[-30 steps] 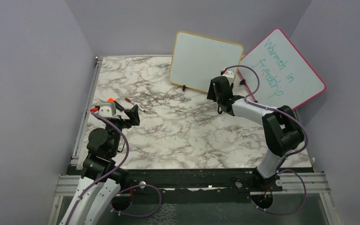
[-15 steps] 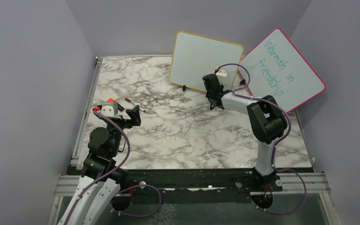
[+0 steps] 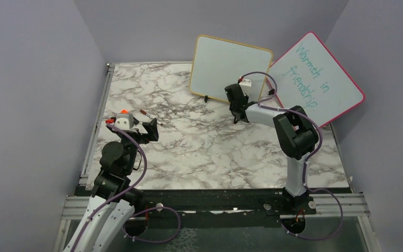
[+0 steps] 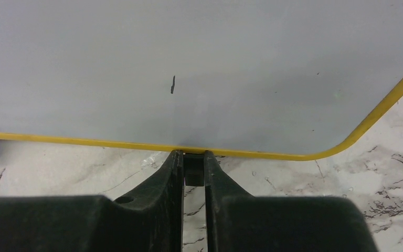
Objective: Write a sentence on the whiteboard
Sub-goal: Move the whiteboard stand to the center of the board.
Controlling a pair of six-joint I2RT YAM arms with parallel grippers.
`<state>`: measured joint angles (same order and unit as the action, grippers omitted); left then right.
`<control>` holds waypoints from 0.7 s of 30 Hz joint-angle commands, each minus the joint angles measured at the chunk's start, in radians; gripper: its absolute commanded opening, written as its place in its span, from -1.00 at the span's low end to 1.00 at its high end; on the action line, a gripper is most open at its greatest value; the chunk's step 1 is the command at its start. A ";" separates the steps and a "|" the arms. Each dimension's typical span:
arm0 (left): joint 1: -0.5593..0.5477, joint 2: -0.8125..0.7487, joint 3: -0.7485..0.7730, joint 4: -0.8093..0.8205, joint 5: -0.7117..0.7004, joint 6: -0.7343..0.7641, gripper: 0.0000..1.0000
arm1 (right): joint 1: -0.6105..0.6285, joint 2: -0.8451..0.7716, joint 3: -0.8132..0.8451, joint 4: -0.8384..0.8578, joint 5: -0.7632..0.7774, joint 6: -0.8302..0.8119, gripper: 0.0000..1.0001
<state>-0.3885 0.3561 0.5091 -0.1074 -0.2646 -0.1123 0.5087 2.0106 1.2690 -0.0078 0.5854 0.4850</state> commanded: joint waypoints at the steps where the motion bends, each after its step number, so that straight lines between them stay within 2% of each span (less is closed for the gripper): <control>1: -0.006 0.003 -0.007 0.015 -0.021 0.012 0.98 | 0.001 -0.034 -0.076 0.037 -0.037 -0.052 -0.99; 13: -0.006 -0.003 -0.009 0.019 -0.016 0.018 0.98 | 0.001 -0.259 -0.392 0.226 -0.287 -0.189 -0.99; 21: -0.006 -0.004 -0.008 0.018 -0.024 0.017 0.98 | 0.003 -0.408 -0.564 0.279 -0.490 -0.268 -0.99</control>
<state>-0.3885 0.3569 0.5083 -0.1070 -0.2665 -0.1070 0.5037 1.6699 0.7765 0.2512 0.2867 0.2768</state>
